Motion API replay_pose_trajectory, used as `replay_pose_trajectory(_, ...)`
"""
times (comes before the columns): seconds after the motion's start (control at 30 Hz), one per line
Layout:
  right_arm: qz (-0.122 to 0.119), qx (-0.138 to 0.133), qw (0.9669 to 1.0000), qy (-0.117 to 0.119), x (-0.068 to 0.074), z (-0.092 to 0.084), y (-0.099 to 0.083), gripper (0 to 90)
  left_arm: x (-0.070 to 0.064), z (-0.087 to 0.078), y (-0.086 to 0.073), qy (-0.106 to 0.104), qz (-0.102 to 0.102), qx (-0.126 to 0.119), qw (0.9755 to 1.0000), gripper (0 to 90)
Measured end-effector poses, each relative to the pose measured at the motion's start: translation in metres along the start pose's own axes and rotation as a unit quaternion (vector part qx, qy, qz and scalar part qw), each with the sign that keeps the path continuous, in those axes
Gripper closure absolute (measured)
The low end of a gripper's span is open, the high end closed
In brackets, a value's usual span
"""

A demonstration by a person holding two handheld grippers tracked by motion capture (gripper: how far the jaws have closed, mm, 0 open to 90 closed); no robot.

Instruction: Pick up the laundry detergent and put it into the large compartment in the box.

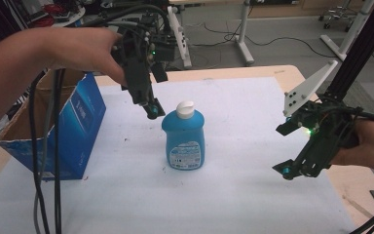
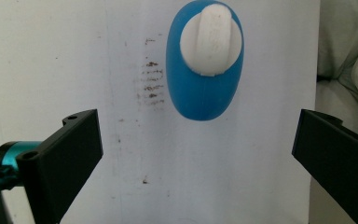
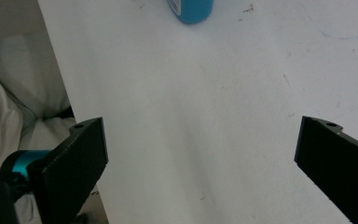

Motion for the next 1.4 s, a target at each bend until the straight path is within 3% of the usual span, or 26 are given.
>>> replay_pose_trajectory(0.33, -0.001, -0.004, 1.0, 0.0, 0.002, -0.001, -0.002, 1.6, -0.003, 0.019, 0.019, -0.008, 0.0, 0.007, 0.9999, 1.7)
replay_pose_trajectory(0.8, -0.002, -0.006, 1.0, 0.003, 0.001, 0.001, -0.003, 1.6, -0.003, 0.045, 0.032, -0.017, 0.006, 0.011, 0.9998, 1.7)
replay_pose_trajectory(1.4, -0.003, -0.01, 0.9999, 0.005, 0.0, 0.002, -0.004, 1.6, 0.002, 0.063, 0.032, -0.016, 0.011, 0.01, 0.9998, 4.5)
Point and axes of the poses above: each handheld gripper's, and its own axes: z roughly forward along the jaws, y roughly out of its top, x roughly to its left, the point moved 4 cm from there along z, roughly forward along the jaws, and after that the axes turned 6 degrees about x, right-handed, at the moved point
